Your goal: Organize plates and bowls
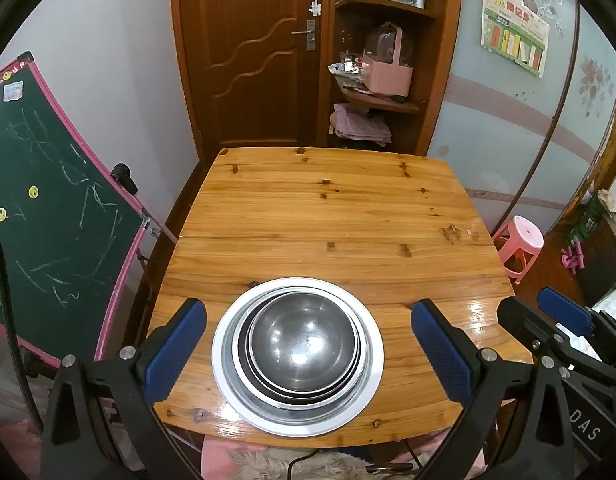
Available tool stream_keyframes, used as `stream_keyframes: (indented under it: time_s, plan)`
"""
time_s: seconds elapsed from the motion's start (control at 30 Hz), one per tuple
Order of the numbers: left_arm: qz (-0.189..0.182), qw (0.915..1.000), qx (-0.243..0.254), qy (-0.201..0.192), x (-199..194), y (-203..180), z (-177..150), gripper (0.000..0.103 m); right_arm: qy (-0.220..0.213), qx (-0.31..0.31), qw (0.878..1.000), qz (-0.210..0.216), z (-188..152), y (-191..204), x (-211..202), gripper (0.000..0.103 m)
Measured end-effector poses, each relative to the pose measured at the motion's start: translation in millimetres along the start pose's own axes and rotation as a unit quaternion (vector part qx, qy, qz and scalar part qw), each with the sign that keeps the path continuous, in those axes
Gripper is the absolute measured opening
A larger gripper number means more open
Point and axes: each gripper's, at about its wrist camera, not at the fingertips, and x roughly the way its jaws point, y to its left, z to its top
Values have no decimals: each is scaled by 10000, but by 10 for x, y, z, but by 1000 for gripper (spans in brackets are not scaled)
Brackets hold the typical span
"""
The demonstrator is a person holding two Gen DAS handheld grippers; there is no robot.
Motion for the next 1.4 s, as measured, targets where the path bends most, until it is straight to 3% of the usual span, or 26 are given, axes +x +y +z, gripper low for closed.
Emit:
stream_keyframes:
  time_s: [0.83,1.0,1.4]
  plan:
    - [28,10000,27,-12,8,-2,7,102,-38,-28,10000,-59,-33,-32,-11,59]
    - [46,10000,-4,-18,17,43,1,102,-41,-22,10000,-58,-21,-26,-12,66]
    - [50,10000,21,-5,2,100,0,102,-39,-25,10000,-41,-14,-15,-28,66]
